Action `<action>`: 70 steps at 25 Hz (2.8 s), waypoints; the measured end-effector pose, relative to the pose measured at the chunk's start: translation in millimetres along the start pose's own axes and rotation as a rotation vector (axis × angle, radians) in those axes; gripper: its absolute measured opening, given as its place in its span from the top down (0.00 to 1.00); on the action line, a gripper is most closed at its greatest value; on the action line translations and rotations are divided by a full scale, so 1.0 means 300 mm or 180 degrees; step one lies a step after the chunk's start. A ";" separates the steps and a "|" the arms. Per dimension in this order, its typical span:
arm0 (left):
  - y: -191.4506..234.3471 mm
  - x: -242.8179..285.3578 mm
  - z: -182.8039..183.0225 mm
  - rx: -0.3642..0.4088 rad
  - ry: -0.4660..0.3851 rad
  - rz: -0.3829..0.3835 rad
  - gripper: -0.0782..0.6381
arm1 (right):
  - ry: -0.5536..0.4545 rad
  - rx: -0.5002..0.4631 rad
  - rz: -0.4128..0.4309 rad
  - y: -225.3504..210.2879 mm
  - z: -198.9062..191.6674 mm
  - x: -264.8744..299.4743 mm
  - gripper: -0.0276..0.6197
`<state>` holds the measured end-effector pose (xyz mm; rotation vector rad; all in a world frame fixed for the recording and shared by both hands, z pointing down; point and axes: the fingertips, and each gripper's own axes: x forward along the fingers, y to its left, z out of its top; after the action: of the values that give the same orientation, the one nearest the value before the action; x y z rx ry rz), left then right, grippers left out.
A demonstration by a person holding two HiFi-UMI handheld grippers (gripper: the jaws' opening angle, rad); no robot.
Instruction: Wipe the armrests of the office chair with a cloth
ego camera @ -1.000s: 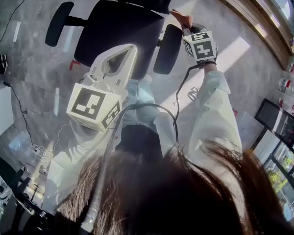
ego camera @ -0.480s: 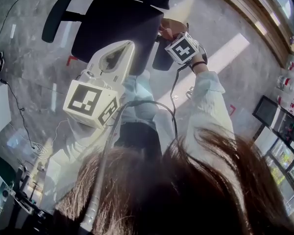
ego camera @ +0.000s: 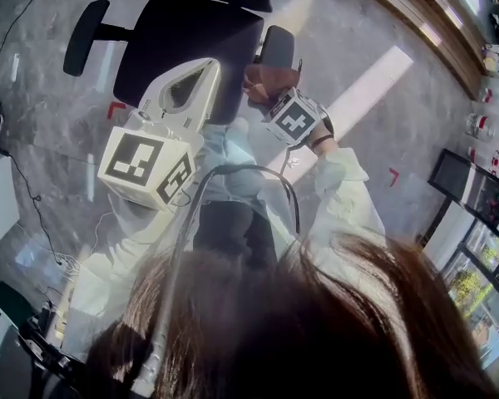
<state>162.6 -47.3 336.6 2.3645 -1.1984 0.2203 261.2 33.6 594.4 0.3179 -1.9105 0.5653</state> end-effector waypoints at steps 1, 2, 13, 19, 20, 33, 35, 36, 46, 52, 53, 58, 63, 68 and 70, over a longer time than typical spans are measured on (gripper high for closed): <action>-0.005 0.000 0.002 0.0008 -0.0001 -0.0017 0.89 | -0.0023 0.0008 0.0006 0.019 -0.003 -0.002 0.92; -0.009 0.002 0.005 0.0017 -0.0002 -0.0034 0.89 | -0.0043 0.0024 0.0025 0.037 -0.007 -0.002 0.92; -0.032 0.015 0.014 0.0067 -0.0009 -0.0099 0.89 | -0.0226 0.0373 0.0175 0.069 -0.057 -0.002 0.92; -0.002 0.000 0.014 0.0023 -0.0014 -0.0003 0.89 | -0.0438 0.0896 0.0105 -0.083 -0.043 -0.079 0.92; 0.005 -0.003 0.015 0.0015 -0.0016 0.0022 0.89 | -0.0444 0.0952 0.0049 -0.123 -0.043 -0.090 0.92; 0.106 0.024 0.025 -0.0066 0.0027 0.0334 0.89 | -0.0388 0.1078 -0.0708 -0.630 0.095 -0.129 0.92; 0.111 0.017 0.020 -0.0073 0.0025 0.0357 0.89 | -0.0350 0.1051 -0.0754 -0.652 0.118 -0.111 0.92; 0.112 0.015 0.018 -0.0076 0.0025 0.0366 0.89 | -0.0316 0.1034 -0.0749 -0.654 0.126 -0.097 0.92; 0.115 -0.002 0.021 -0.0079 0.0013 0.0339 0.89 | 0.0058 0.0647 -0.0495 -0.497 0.124 0.007 0.92; 0.074 -0.027 0.007 -0.0051 -0.0016 0.0244 0.89 | 0.0145 0.0459 -0.0266 -0.338 0.089 0.021 0.92; 0.068 -0.031 0.007 -0.0047 -0.0024 0.0229 0.89 | 0.0155 0.0464 -0.0202 -0.305 0.081 0.020 0.92; 0.048 -0.033 0.004 -0.0031 -0.0040 0.0141 0.89 | 0.0141 0.0406 -0.0039 -0.167 0.046 0.025 0.92; 0.028 -0.032 0.024 0.0020 -0.0076 0.0071 0.89 | 0.0052 0.0344 0.0067 -0.029 0.023 0.028 0.92; 0.008 -0.033 0.033 0.0066 -0.0094 -0.0007 0.89 | -0.0068 0.0428 0.0103 0.065 -0.005 0.027 0.92; 0.002 -0.037 0.030 0.0085 -0.0093 -0.0041 0.89 | -0.0125 0.0510 0.0149 0.101 -0.011 0.031 0.92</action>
<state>154.9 -44.0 325.2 2.4056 -1.2003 0.1992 246.0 61.6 596.9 0.3904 -1.9184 0.7504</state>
